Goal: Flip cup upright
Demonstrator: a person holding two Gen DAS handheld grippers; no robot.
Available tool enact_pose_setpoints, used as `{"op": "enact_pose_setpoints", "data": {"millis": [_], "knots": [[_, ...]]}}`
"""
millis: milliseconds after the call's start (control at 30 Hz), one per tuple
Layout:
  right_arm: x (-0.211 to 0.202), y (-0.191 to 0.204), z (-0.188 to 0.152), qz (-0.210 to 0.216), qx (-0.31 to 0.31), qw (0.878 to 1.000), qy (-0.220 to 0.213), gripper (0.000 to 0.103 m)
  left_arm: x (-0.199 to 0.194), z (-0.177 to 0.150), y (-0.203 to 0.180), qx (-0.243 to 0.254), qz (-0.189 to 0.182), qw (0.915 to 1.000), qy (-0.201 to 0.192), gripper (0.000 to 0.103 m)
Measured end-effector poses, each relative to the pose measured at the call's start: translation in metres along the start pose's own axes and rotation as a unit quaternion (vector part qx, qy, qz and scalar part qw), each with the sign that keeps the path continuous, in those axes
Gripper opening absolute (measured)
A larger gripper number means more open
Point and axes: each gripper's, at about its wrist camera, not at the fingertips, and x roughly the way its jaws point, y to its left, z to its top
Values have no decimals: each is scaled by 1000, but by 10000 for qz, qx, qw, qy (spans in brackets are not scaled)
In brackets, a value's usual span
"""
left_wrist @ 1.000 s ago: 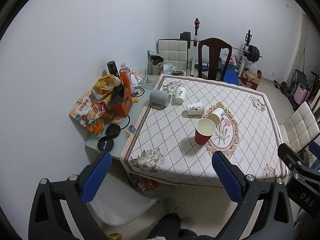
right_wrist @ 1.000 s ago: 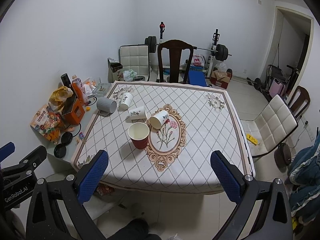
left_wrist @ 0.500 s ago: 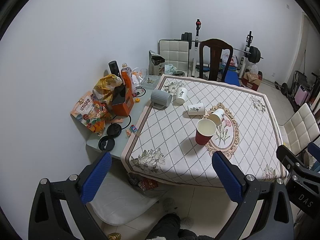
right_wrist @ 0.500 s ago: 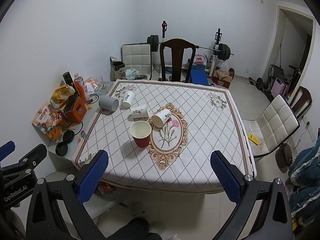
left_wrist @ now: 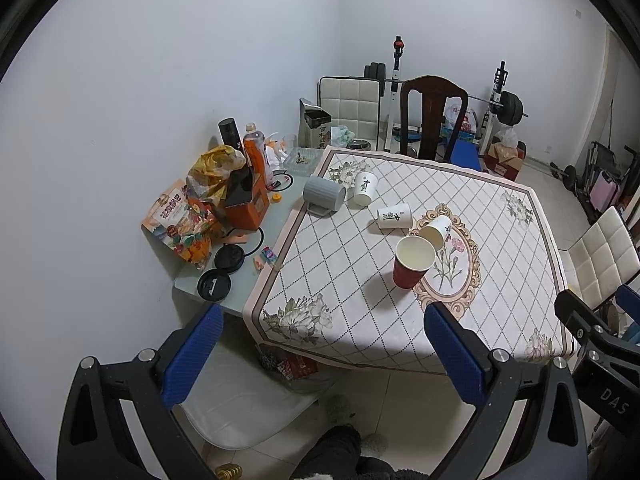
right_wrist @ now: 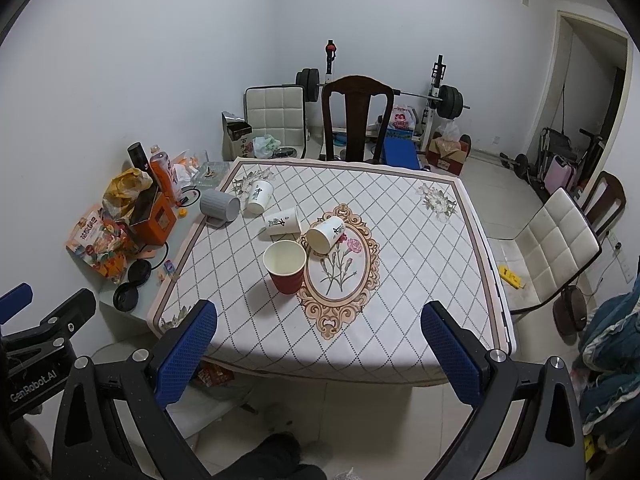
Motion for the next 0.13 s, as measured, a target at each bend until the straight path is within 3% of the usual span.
{"op": "enact_pose_setpoints", "data": {"millis": [133], "knots": [[0, 0, 0, 6, 5, 10000, 2, 103, 1, -1, 1, -15, -7, 10000, -4, 103]]}}
